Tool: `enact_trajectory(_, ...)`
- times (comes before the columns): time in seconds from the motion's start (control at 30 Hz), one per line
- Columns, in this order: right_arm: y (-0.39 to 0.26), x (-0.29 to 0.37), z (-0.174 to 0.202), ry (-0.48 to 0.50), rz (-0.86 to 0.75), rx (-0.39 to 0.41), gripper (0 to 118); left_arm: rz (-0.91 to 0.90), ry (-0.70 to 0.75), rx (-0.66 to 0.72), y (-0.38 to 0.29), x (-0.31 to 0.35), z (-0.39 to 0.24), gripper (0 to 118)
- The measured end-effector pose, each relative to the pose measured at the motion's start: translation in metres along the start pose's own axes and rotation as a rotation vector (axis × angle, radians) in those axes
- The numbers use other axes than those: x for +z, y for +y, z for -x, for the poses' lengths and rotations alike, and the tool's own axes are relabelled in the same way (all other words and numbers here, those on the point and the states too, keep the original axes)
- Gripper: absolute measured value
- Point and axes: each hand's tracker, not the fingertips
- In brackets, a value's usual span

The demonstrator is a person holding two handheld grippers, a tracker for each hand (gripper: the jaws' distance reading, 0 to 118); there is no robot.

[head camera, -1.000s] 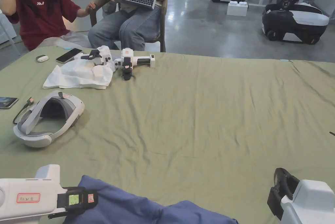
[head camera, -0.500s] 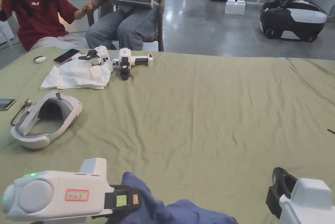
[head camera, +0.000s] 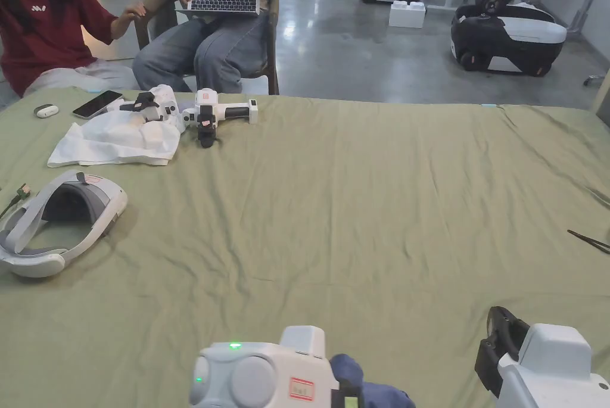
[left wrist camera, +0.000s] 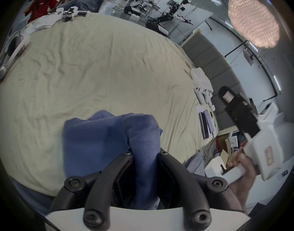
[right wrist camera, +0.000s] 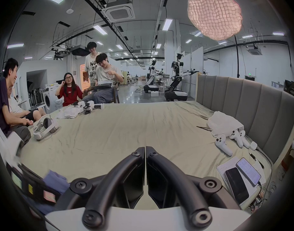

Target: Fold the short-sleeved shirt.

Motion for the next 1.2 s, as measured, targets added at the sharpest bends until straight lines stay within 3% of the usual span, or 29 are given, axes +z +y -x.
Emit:
enact_trajectory(0.2,-0.004,0.0,-0.005,-0.011,0.018,-0.002,0,0.054,0.032,-0.015,-0.006,-0.051,-0.018,23)
enact_trajectory(0.37,-0.007,0.0,-0.008,-0.016,0.029,-0.006,0,0.05,-0.079,0.058,-0.004,-0.05,-0.014,64)
enact_trajectory(0.5,-0.008,0.001,-0.011,-0.019,0.033,-0.01,0,-0.011,-0.107,0.018,-0.002,-0.015,-0.008,69)
enact_trajectory(0.6,-0.009,0.001,-0.013,-0.02,0.035,-0.013,0,-0.074,-0.078,-0.015,-0.002,-0.001,0.007,63)
enact_trajectory(0.63,-0.009,0.0,-0.014,-0.02,0.034,-0.014,0,-0.076,-0.056,-0.019,-0.001,-0.003,0.012,54)
enact_trajectory(0.7,-0.009,0.0,-0.014,-0.02,0.034,-0.016,0,-0.038,-0.042,0.007,-0.001,-0.015,0.023,22)
enact_trajectory(0.73,-0.009,0.0,-0.014,-0.019,0.035,-0.017,0,-0.016,-0.056,0.027,-0.002,-0.022,0.028,15)
enact_trajectory(0.9,-0.011,-0.002,-0.014,-0.017,0.041,-0.02,0,0.093,-0.225,0.042,-0.011,-0.065,0.029,7)
enact_trajectory(1.03,-0.012,-0.003,-0.016,-0.022,0.048,-0.021,0,0.046,-0.106,0.01,-0.015,-0.095,0.029,2)
enact_trajectory(1.2,-0.013,-0.004,-0.018,-0.027,0.052,-0.021,0,-0.004,-0.11,0.038,-0.01,-0.104,0.031,1)
